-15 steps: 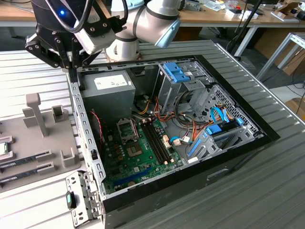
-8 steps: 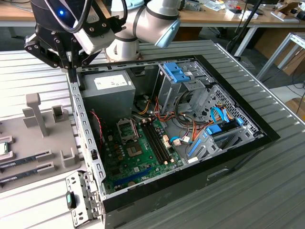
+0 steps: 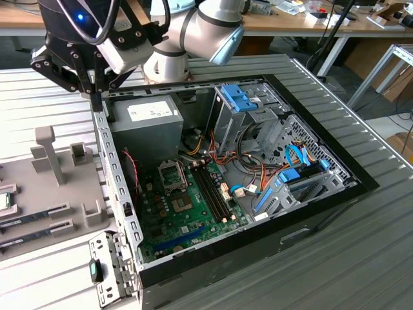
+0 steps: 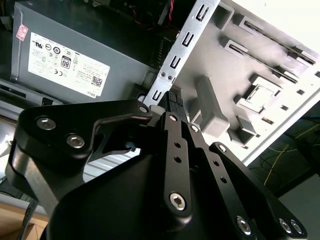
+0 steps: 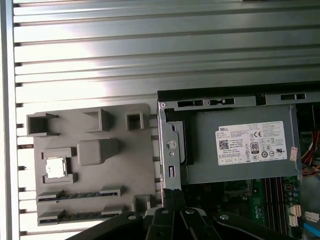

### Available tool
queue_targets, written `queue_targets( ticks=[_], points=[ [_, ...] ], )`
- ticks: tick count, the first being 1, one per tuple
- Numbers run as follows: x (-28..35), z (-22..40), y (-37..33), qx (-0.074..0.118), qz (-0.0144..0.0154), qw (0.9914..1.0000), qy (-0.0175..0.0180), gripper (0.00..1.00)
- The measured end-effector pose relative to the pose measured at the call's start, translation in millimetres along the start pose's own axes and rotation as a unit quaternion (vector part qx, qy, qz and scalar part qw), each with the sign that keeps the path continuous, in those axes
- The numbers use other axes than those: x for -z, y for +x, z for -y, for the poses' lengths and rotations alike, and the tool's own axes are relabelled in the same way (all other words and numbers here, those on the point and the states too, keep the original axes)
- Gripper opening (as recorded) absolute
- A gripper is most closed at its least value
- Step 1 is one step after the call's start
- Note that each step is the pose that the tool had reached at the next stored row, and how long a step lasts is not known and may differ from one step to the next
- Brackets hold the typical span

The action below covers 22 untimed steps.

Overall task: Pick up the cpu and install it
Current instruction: 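Reach for the cpu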

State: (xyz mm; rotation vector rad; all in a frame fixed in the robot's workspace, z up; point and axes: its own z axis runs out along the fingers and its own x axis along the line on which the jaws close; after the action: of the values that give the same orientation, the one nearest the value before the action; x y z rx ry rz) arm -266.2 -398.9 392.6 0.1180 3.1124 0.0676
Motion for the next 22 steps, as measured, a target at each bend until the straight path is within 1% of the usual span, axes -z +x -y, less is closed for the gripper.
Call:
queue_targets(
  ticks=[22],
  points=[
    [-0.2, 0.5, 5.9, 0.000, 0.0000, 1.00000, 0.0000, 0.11]
  ],
)
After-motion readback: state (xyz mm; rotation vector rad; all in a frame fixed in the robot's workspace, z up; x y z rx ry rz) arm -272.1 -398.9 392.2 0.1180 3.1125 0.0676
